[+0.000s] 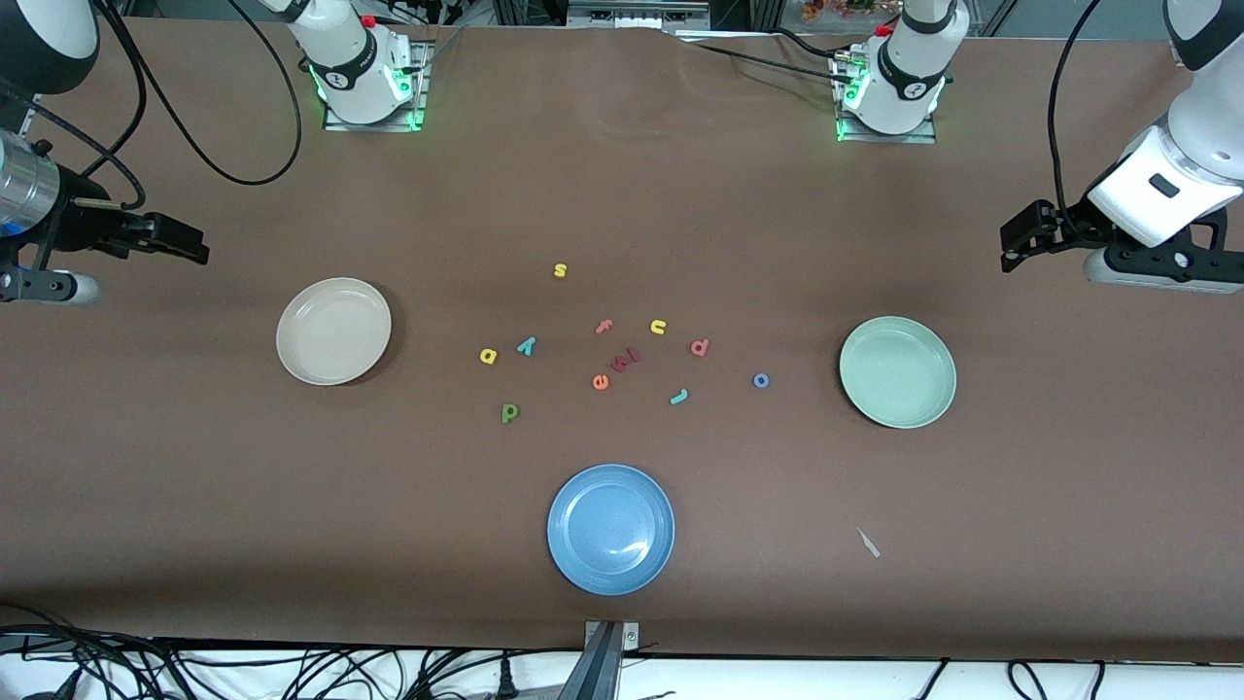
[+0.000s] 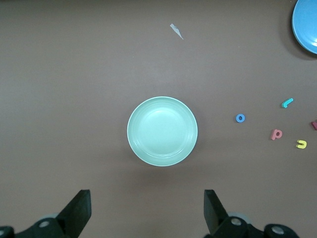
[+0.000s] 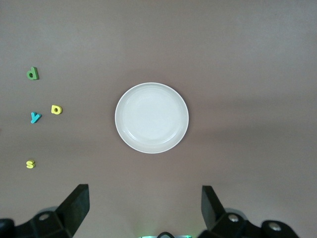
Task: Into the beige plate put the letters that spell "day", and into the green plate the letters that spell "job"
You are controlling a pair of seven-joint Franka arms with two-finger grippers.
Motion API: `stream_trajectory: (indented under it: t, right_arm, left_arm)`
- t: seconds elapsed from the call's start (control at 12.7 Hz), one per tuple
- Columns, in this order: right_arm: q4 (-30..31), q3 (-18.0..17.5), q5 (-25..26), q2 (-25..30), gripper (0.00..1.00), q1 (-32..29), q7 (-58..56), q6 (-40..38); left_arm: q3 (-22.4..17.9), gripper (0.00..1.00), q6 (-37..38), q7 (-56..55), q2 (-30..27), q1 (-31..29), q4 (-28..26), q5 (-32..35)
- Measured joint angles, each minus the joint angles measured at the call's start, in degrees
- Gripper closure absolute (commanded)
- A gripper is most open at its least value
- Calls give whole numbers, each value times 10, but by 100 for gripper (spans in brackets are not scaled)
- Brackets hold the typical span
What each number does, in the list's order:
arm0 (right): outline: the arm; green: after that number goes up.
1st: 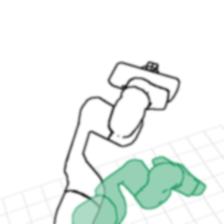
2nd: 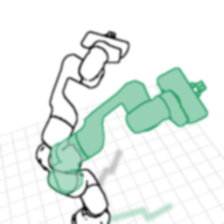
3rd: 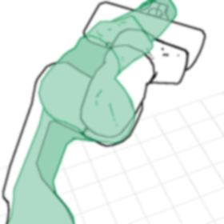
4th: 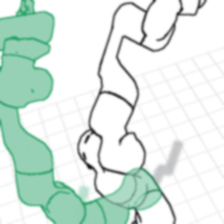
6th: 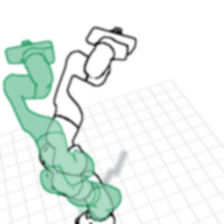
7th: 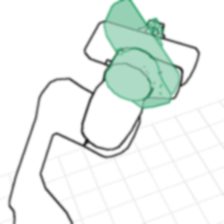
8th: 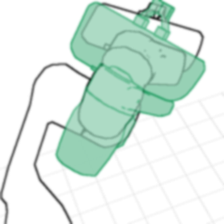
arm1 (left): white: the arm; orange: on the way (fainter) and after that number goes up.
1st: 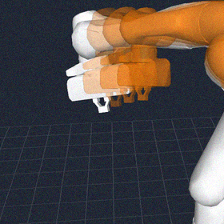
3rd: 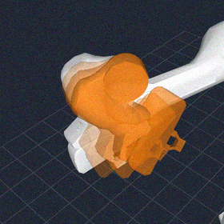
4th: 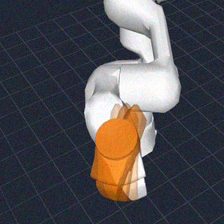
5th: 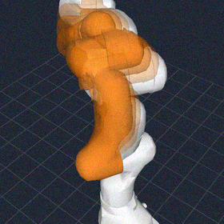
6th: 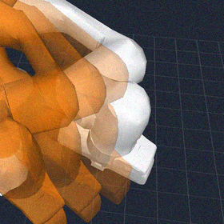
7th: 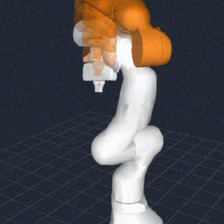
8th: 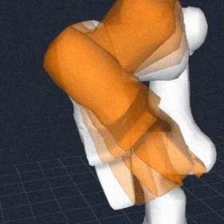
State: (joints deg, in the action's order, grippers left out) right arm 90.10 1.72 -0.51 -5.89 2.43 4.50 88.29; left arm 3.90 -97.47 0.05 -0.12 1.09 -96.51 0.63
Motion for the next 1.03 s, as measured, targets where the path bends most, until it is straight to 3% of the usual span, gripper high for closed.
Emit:
stream_trajectory:
  t: [1.03]
  right_arm:
    - [0, 0, 0, -4, 0, 0, 0, 12]
  left_arm:
    - [0, 0, 0, 0, 0, 0, 1, 0]
